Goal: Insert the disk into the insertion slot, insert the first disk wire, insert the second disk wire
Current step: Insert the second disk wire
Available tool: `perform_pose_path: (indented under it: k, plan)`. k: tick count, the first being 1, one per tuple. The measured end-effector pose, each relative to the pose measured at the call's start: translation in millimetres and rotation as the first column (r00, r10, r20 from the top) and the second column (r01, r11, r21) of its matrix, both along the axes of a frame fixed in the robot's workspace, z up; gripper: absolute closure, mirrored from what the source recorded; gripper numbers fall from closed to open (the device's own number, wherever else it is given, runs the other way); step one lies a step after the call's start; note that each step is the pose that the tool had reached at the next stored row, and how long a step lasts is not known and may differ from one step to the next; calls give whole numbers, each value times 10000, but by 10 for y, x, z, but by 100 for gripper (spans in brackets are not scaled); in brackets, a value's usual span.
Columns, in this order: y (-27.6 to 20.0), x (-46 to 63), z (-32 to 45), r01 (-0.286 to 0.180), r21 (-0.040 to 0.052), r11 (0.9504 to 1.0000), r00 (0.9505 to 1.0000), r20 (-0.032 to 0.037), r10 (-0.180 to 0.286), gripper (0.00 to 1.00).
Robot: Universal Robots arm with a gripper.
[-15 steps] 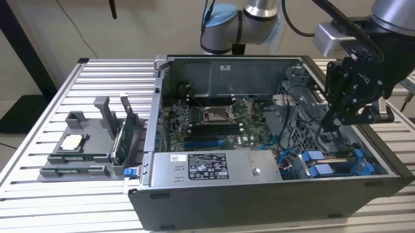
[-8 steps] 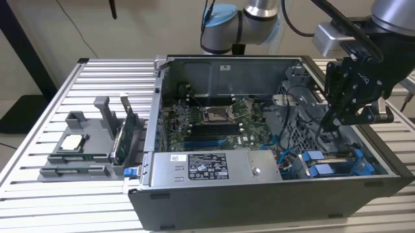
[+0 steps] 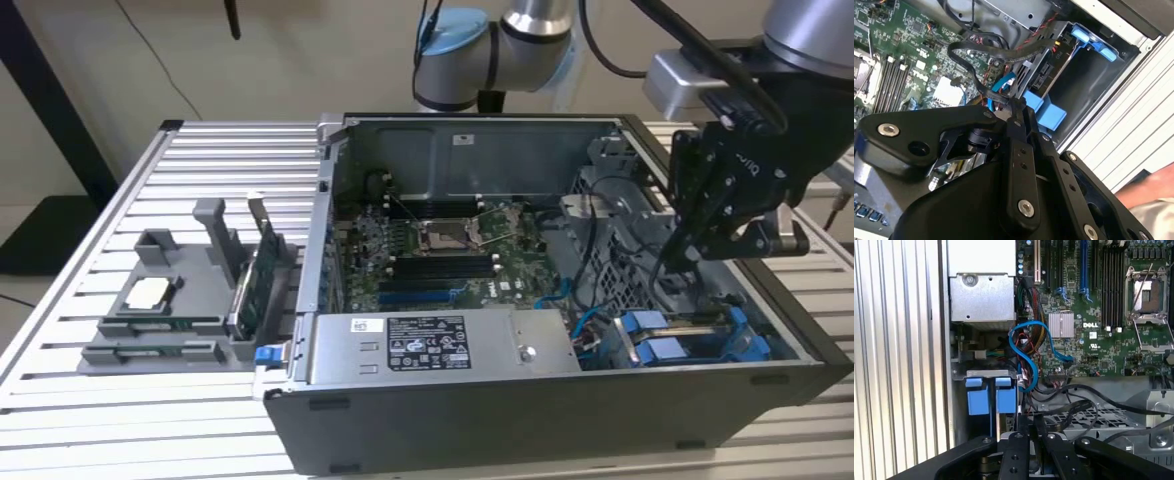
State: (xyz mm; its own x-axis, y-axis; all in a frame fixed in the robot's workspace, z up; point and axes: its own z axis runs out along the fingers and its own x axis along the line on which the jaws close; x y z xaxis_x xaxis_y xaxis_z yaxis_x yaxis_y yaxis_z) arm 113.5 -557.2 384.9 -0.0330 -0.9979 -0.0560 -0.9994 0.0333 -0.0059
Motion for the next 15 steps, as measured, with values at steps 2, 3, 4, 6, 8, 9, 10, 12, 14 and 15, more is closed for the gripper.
perform_pose_path:
  k: [2,3,4,6,8,9,10,12,14,15]
  plan:
    - [0,18,-13,0,-5,10000,10000,0,0,84]
    - [0,27,-20,0,-12,10000,10000,0,0,84]
    - [-1,34,-28,0,-19,10000,10000,0,0,84]
    - [-2,51,-45,0,-32,10000,10000,1,0,84]
    - [-4,69,-63,0,-46,10000,10000,0,0,84]
    - [-4,78,-72,0,-54,10000,10000,0,0,84]
    - [-4,87,-81,0,-60,10000,10000,0,0,84]
    - [-5,103,-98,0,-71,10000,10000,1,0,84]
    - [-5,118,-113,0,-80,10000,10000,1,0,84]
    - [-5,124,-121,0,-84,10000,10000,1,0,84]
